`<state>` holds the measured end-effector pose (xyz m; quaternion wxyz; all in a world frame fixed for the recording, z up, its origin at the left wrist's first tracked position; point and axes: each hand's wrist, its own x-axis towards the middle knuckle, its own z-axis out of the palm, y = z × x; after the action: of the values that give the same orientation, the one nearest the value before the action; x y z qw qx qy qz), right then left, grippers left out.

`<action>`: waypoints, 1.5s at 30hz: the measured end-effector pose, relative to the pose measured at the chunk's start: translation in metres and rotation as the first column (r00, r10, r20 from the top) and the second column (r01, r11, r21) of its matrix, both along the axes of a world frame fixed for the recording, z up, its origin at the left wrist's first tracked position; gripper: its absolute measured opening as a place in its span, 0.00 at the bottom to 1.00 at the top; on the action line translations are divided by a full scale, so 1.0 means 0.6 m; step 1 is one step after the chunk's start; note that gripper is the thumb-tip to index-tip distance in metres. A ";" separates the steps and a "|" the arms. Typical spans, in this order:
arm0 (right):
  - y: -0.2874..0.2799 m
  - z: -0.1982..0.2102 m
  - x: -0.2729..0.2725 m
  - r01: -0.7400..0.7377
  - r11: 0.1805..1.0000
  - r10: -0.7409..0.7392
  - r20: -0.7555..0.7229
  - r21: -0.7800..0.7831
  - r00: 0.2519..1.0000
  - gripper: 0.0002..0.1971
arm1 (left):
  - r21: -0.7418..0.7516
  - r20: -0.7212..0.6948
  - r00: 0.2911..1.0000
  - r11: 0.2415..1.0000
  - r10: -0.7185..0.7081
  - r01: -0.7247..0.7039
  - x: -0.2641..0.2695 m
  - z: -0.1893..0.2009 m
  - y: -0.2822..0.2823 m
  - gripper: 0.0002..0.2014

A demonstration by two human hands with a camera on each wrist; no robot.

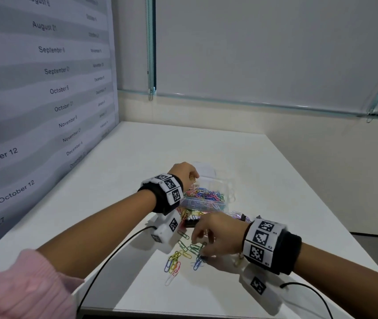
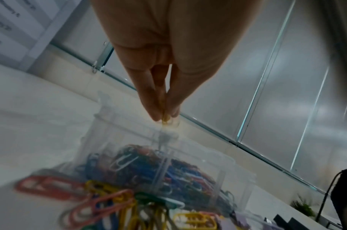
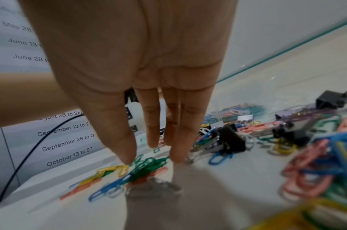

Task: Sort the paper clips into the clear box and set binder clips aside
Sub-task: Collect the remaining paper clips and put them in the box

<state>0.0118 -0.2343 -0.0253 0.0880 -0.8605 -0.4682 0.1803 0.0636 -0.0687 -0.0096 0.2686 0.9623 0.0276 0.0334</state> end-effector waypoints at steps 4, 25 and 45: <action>-0.015 0.002 0.001 0.010 0.998 -0.011 -0.016 -0.068 1.000 0.25 | 0.004 -0.056 0.997 0.999 -0.051 0.051 -0.007 -0.008 0.001 0.14; -0.027 -0.003 -0.004 0.011 0.999 -0.017 -0.150 -0.040 0.988 0.13 | 0.126 -0.429 0.826 0.881 -0.366 0.456 -0.190 -0.031 0.014 0.24; -0.004 -0.031 -0.012 0.139 0.990 -0.139 -0.175 -0.013 0.975 0.11 | 0.200 -0.395 0.868 0.894 -0.302 0.402 -0.182 -0.049 -0.028 0.17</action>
<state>0.0046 -0.2367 -0.0439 0.1410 -0.8720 -0.3972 0.2489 -0.0456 -0.0854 -0.0388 0.1244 0.9686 -0.1069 -0.1868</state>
